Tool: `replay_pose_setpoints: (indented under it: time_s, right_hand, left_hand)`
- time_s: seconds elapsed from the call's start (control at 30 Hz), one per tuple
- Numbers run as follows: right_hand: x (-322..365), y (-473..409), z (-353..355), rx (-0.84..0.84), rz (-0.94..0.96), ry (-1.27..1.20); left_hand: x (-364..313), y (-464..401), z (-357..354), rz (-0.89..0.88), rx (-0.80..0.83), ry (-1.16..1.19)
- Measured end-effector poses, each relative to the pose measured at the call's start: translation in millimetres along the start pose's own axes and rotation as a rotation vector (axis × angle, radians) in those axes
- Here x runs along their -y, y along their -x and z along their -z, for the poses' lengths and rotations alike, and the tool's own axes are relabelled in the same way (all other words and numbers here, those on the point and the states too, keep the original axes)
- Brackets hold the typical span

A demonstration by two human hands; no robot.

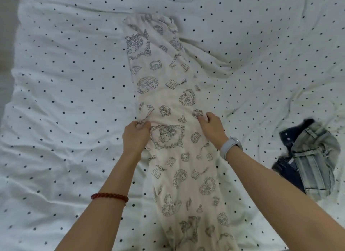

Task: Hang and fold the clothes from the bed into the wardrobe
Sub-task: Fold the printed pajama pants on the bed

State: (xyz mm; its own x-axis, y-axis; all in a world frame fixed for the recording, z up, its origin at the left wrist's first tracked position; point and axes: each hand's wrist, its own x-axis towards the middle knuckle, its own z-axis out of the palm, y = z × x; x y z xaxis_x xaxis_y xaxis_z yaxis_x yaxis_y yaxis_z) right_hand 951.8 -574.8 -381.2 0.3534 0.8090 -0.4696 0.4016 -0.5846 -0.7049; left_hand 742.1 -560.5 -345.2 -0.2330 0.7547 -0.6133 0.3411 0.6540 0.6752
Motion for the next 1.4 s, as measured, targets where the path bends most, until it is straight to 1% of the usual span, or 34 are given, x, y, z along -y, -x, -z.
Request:
replay_pose_setpoints:
  time_s: [0.1,0.17,0.2,0.27,0.3,0.37,0.43,0.47,0.53,0.6,0.63,0.67,0.73,0.77,0.83,0.9,1.0,1.1,1.2,1.3,1.37,1.4]
  right_hand:
    - [-2.7,-8.6,9.9,-0.063,-0.023,0.038]
    - [-5.1,-8.7,13.4,-0.076,-0.021,0.008]
    - [-6.9,-7.5,12.9,-0.07,-0.025,-0.039]
    - [-14.5,7.3,10.9,-0.04,-0.045,-0.151]
    - [-19.2,13.9,9.3,-0.017,-0.05,-0.165]
    - [-37.4,34.3,8.3,0.054,-0.065,-0.13]
    - [-59.4,52.6,8.6,0.115,-0.091,-0.077]
    - [-69.8,56.6,8.6,0.12,-0.104,-0.054]
    - [-88.3,65.1,9.6,0.082,-0.112,-0.046]
    - [-100.9,71.7,10.7,0.029,-0.103,-0.071]
    - [-105.5,73.7,10.2,0.016,-0.098,-0.1]
    - [-109.8,76.7,10.4,0.03,-0.105,-0.138]
    - [-116.2,86.3,10.5,0.14,-0.149,-0.221]
    - [-118.7,91.8,10.4,0.212,-0.172,-0.238]
    - [-130.3,109.1,9.9,0.343,-0.16,-0.138]
    - [-145.3,126.7,13.9,0.418,-0.134,-0.102]
    - [-165.8,147.8,23.3,0.437,-0.14,-0.138]
    - [-190.9,171.1,31.4,0.517,-0.173,0.015]
    - [-215.6,201.9,38.8,0.587,-0.227,0.0]
    - [-233.1,228.9,42.9,0.631,-0.272,-0.057]
    - [-235.8,241.9,45.1,0.599,-0.313,-0.075]
    - [-235.5,247.9,45.7,0.568,-0.311,-0.068]
  left_hand:
    - [8.6,0.4,0.2,-0.097,-0.129,-0.014]
    - [16.4,2.4,-1.0,-0.121,-0.161,-0.014]
    - [18.7,3.1,-2.3,-0.106,-0.158,0.014]
    - [25.3,10.5,-4.9,-0.032,-0.096,0.101]
    - [27.9,12.2,-6.2,0.005,-0.049,0.138]
    - [39.4,25.3,-12.6,0.035,0.056,0.137]
    - [52.7,38.2,-19.6,0.025,0.101,0.111]
    - [56.3,41.7,-22.0,0.022,0.086,0.105]
    - [64.5,46.7,-23.3,0.005,-0.01,0.092]
    - [69.6,50.1,-23.8,-0.018,-0.135,0.034]
    - [70.1,50.9,-23.5,-0.026,-0.175,0.024]
    - [70.8,54.4,-25.0,-0.027,-0.18,0.043]
    - [78.1,61.7,-29.4,0.002,-0.123,0.067]
    - [82.6,66.8,-31.0,0.022,-0.065,0.063]
    - [98.3,86.2,-37.6,0.048,0.03,0.054]
    - [120.2,109.9,-48.6,0.071,0.089,0.046]
    - [155.9,140.9,-64.5,0.105,0.156,0.022]
    - [186.8,170.4,-72.5,0.229,0.196,0.049]
    - [215.1,196.3,-73.8,0.319,0.271,0.094]
    - [232.4,213.8,-74.0,0.327,0.296,0.136]
    - [238.0,225.4,-72.5,0.284,0.316,0.142]
    - [240.2,231.5,-70.8,0.248,0.312,0.109]
